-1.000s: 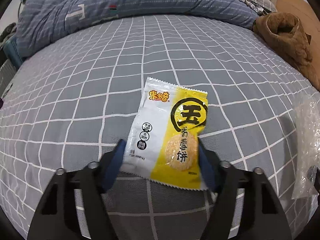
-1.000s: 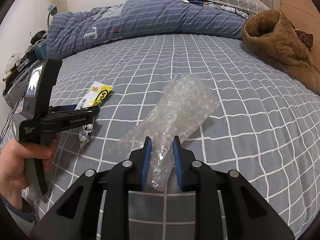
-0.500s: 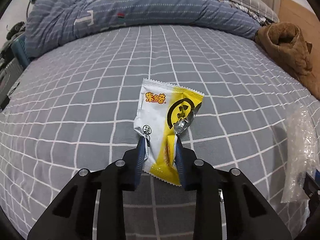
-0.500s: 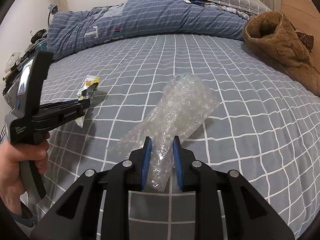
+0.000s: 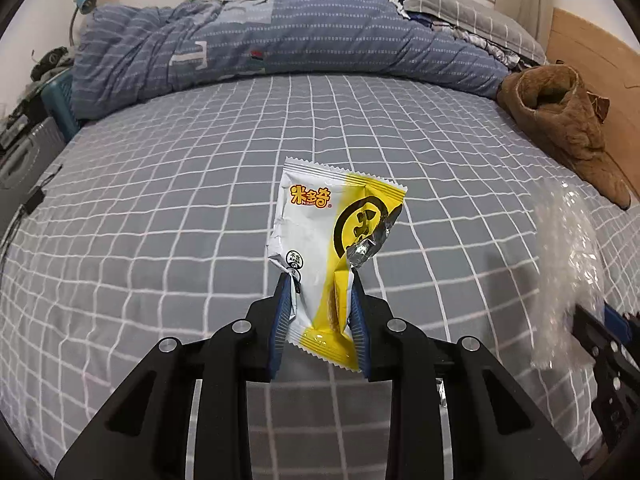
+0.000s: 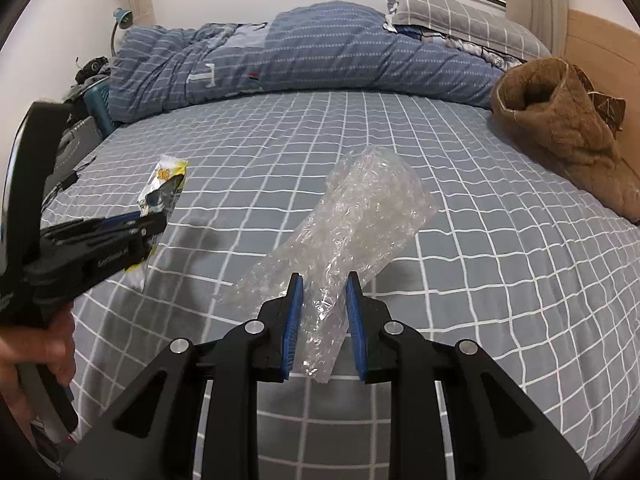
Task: Collect trash
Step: 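Lift the bubble wrap and rice cracker packet and carry them down over the bin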
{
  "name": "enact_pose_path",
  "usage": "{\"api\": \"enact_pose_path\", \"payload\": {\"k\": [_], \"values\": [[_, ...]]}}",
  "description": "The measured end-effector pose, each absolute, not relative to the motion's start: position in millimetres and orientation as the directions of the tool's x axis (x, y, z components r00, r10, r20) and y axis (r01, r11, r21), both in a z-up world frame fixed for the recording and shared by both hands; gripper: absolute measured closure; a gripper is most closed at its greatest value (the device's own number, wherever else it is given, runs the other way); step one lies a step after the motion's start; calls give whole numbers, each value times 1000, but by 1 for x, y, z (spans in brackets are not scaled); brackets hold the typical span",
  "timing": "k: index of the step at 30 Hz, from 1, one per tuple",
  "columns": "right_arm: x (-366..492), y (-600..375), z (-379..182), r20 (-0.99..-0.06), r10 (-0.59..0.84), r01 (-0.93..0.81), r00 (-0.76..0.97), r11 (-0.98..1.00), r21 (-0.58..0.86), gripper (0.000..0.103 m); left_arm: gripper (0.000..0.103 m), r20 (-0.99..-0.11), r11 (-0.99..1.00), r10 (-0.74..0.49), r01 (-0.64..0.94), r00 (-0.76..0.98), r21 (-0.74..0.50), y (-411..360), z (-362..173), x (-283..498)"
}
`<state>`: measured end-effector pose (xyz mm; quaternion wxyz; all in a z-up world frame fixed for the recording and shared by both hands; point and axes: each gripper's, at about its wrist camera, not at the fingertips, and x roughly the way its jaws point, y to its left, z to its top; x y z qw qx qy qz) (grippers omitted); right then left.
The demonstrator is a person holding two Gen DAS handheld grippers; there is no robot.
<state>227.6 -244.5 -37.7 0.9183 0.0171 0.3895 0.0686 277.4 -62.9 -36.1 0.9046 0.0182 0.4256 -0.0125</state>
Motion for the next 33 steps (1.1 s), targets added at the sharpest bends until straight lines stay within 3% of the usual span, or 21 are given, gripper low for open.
{"api": "enact_pose_path", "payload": {"k": [33], "values": [[106,-204,8,-668,112,-147,735,989,4,82,76,-742,998,-45,57,669,-10,-57,1,126]]}}
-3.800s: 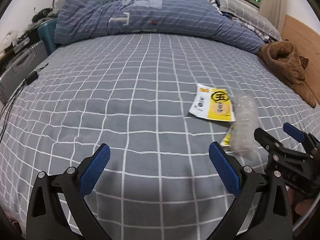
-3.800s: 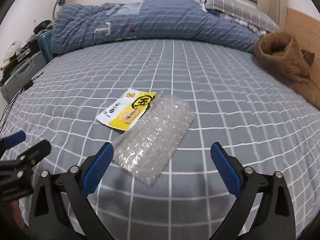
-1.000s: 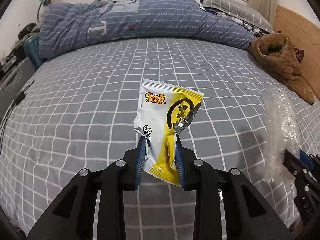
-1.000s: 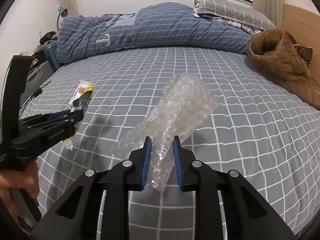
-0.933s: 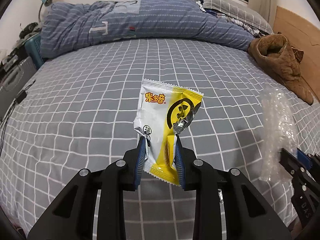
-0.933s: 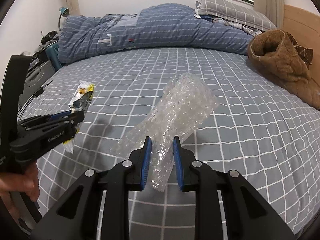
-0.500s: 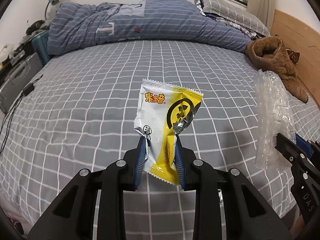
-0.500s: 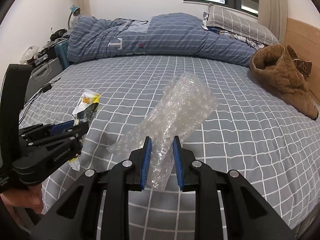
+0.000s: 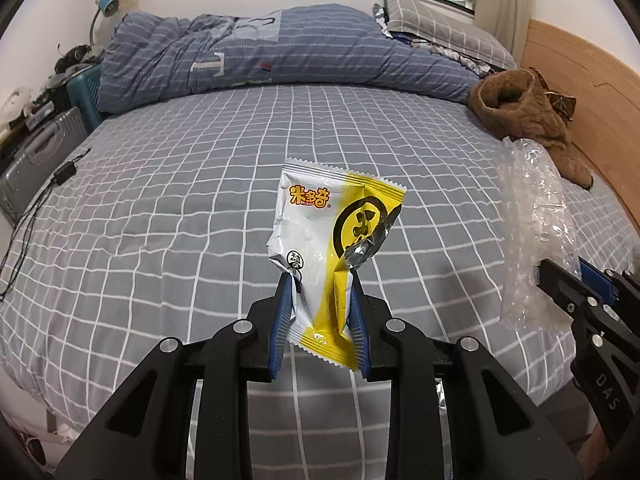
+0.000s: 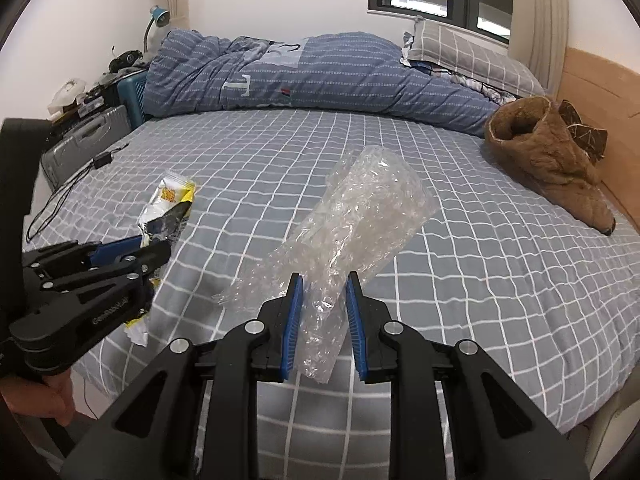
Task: Collect trash
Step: 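Lift the bubble wrap and rice cracker packet and carry them down over the bin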
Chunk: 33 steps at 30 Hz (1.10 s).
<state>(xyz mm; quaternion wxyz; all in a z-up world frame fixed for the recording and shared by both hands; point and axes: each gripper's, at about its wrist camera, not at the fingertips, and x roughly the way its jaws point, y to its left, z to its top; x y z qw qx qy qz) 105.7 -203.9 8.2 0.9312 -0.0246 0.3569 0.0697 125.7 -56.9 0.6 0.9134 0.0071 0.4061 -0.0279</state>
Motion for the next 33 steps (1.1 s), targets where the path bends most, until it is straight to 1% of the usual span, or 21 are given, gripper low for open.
{"api": "enact_pose_path", "payload": {"k": [11,33], "values": [[71,-209,10,-674,117,-133,729,991,27,82,76,-744,998,-51,55,667,-20,-54,2,86],[-12,-191,15,-675,149,-166,723,985,39,82,76,-742,998,-66,44,667,-50,-41,10,-4]]}}
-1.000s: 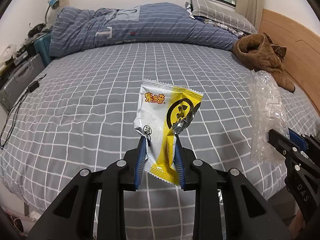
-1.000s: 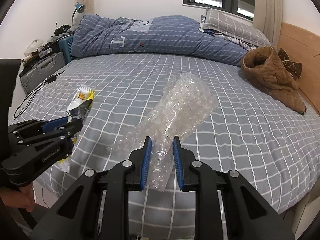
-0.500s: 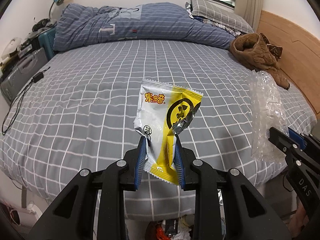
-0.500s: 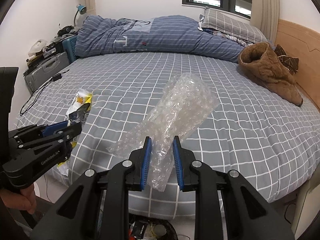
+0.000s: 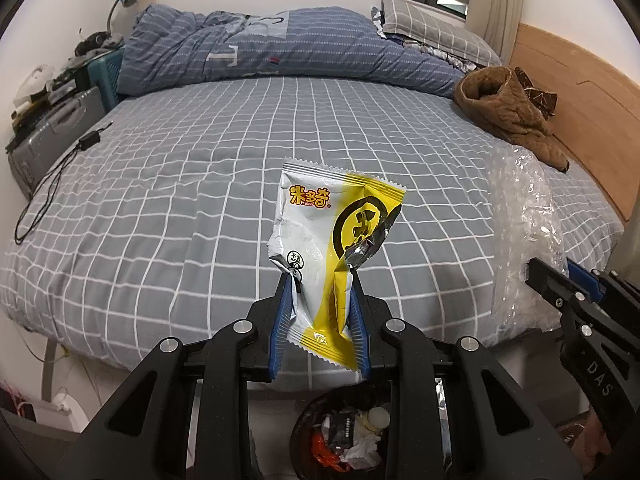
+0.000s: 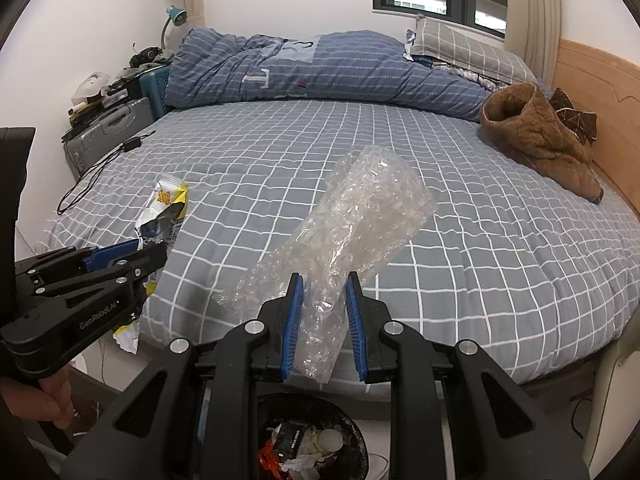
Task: Collect trash
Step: 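Lift the bubble wrap and rice cracker packet and carry them down over the bin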
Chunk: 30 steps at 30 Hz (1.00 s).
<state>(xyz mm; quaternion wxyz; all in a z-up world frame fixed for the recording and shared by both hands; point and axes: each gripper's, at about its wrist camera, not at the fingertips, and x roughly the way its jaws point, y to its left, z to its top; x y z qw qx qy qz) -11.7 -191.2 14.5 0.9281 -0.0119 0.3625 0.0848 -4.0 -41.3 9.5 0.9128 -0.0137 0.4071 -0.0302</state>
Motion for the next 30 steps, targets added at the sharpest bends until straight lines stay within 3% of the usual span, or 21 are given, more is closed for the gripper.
{"api": "enact_pose_path", "payload": {"k": [30], "values": [[-127,-173,12,-732,156,-176,663,983,50,82,76,-791,998,-59,6,609,-70,-28,-1,-117]]}}
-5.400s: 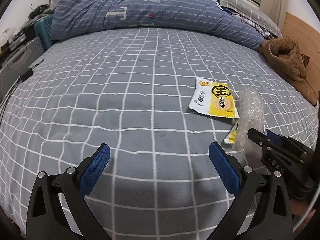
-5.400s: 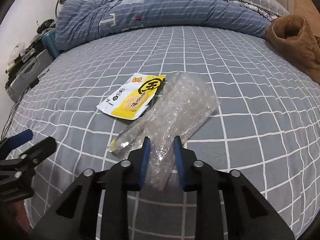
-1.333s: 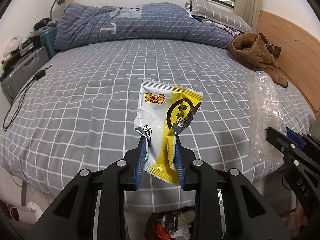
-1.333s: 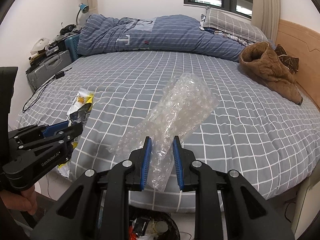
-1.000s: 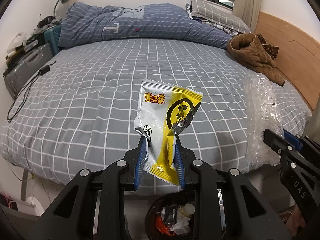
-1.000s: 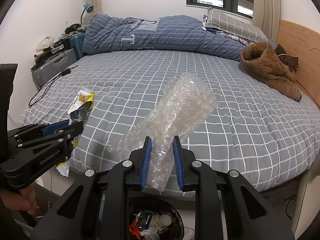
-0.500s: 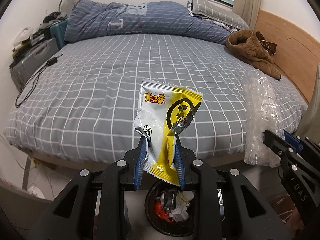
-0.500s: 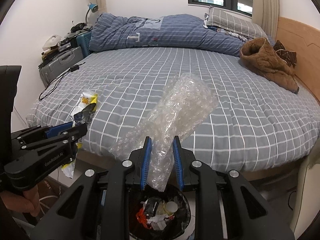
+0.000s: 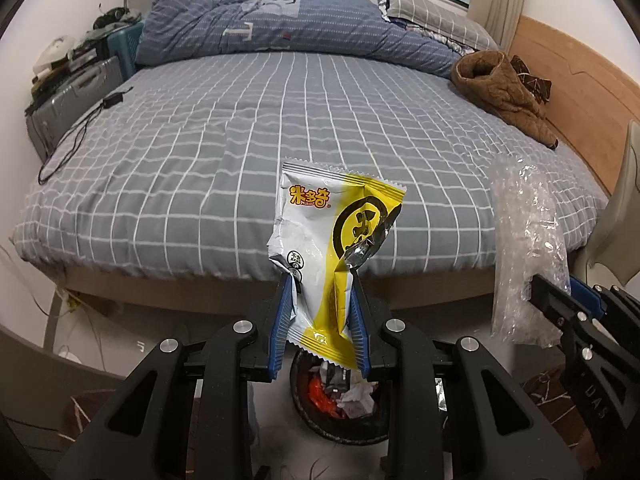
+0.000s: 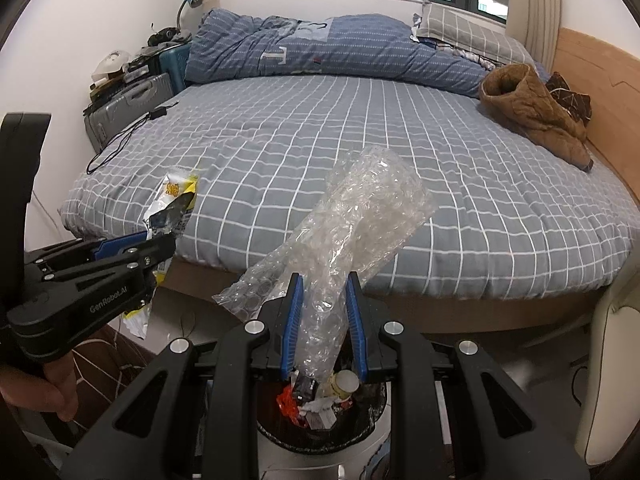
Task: Collect trash
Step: 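Lift the bubble wrap and rice cracker packet and carry them down over the bin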
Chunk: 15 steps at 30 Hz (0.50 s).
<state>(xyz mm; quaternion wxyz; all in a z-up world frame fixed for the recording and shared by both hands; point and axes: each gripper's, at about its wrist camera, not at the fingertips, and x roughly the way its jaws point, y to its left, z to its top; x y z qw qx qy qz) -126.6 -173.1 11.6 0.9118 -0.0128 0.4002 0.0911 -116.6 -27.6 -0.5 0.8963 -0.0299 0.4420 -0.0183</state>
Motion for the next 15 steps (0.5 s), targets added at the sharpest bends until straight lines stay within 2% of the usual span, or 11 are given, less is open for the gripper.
{"api": "enact_pose_path", "payload": {"k": [8,15], "values": [[-134,-170,-13,-764,149,-171,627,984,52,82,76,-821,997,-54,-13,569,-75,-18,-30,-128],[-132,-166,-56,-811,147,-171,567,984,59,82,76,-855,997,-62,-5,516,-75,-20,-71,-126]]}}
